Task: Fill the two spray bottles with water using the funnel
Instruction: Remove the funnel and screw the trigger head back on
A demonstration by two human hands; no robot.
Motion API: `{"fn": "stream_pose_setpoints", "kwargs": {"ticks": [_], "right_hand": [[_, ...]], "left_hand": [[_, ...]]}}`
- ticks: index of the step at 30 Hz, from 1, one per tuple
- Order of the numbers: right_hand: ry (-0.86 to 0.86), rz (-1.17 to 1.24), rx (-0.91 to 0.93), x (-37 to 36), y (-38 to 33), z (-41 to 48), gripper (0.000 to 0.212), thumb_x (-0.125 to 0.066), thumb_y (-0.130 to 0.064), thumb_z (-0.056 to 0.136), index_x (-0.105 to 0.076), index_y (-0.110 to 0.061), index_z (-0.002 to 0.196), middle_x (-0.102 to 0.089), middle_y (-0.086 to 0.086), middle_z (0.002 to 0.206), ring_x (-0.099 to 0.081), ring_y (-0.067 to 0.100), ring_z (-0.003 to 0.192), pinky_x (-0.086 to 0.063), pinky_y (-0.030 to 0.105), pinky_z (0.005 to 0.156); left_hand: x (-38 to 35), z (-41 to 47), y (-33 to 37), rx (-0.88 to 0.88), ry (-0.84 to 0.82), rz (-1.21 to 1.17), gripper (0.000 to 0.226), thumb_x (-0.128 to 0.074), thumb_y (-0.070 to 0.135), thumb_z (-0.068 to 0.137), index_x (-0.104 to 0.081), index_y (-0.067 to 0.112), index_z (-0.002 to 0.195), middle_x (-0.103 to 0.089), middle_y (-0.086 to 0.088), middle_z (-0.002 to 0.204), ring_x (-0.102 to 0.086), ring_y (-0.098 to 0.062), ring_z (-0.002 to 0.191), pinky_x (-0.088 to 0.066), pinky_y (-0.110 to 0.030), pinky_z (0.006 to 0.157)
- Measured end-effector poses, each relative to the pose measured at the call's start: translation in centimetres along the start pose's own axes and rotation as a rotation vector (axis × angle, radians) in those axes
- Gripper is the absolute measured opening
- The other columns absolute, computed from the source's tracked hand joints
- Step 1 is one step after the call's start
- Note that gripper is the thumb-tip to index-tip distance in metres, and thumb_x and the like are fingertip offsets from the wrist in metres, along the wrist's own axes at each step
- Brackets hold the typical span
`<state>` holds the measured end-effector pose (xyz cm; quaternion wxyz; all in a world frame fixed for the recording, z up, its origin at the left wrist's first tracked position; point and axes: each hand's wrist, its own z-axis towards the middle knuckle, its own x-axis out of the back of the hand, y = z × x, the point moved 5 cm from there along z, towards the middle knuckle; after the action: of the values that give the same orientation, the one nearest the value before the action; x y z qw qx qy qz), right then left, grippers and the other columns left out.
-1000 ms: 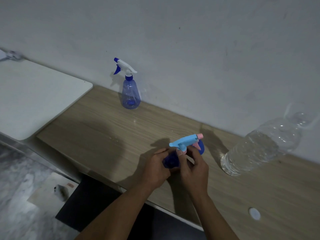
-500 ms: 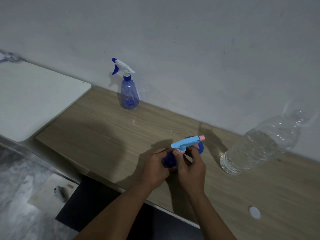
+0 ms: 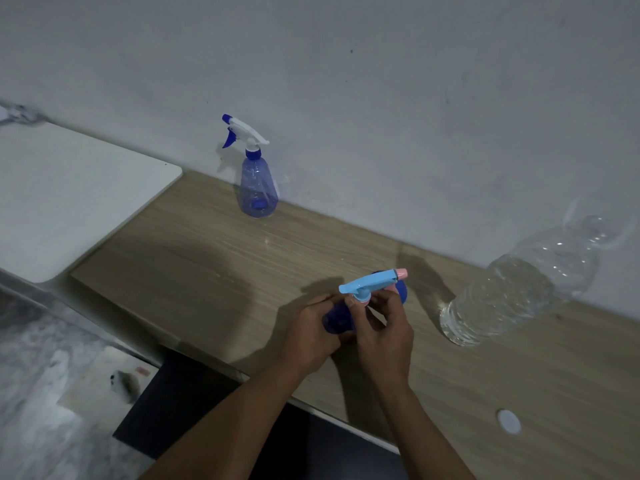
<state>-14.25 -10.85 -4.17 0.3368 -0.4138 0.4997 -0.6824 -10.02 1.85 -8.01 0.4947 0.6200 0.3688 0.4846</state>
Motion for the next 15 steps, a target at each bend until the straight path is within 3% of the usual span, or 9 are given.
{"fn": "stream_pose_setpoints", "kwargs": {"ticks": [4, 8, 12, 15], "right_hand": [[-0.052, -0.044, 0.0, -0.11, -0.47, 0.16, 0.02, -0.073, -0.022, 0.092, -0.063, -0.037, 0.101, -0.066, -0.035, 0.097, -0.063, -0.012, 0.095, -0.051, 0.009, 0.076], [-0.008, -0.018, -0.028, -0.16, -0.06, 0.31, 0.024, -0.08, -0.026, 0.085, -0.063, -0.023, 0.102, -0.068, -0.026, 0.1, -0.065, -0.008, 0.096, -0.053, 0.013, 0.079], [-0.018, -0.024, 0.022, 0.01, 0.29, 0.08, 0.011, -0.066, -0.021, 0.097, -0.065, -0.017, 0.106, -0.071, -0.014, 0.101, -0.068, 0.002, 0.099, -0.058, 0.025, 0.083], [-0.013, -0.02, -0.003, 0.12, 0.09, 0.1, 0.014, -0.069, -0.022, 0.095, -0.066, -0.019, 0.108, -0.071, -0.021, 0.101, -0.066, -0.006, 0.1, -0.055, 0.017, 0.085]], "left_hand": [[-0.03, 0.05, -0.21, 0.007, 0.01, 0.035, 0.059, -0.088, 0.013, 0.069, -0.07, 0.019, 0.125, -0.068, 0.008, 0.123, -0.068, -0.007, 0.109, -0.056, -0.026, 0.094], [-0.01, -0.06, -0.44, 0.029, 0.005, 0.05, 0.055, -0.085, 0.006, 0.072, -0.07, 0.016, 0.124, -0.068, 0.006, 0.123, -0.068, -0.01, 0.109, -0.055, -0.024, 0.095], [0.06, -0.27, 0.36, -0.015, -0.02, 0.054, 0.06, -0.084, 0.005, 0.076, -0.066, 0.021, 0.131, -0.067, 0.014, 0.123, -0.065, -0.003, 0.111, -0.051, -0.011, 0.091], [0.19, -0.25, 0.35, -0.025, -0.009, 0.06, 0.061, -0.086, 0.008, 0.075, -0.066, 0.02, 0.131, -0.067, 0.014, 0.122, -0.065, -0.003, 0.11, -0.05, -0.01, 0.089]]}}
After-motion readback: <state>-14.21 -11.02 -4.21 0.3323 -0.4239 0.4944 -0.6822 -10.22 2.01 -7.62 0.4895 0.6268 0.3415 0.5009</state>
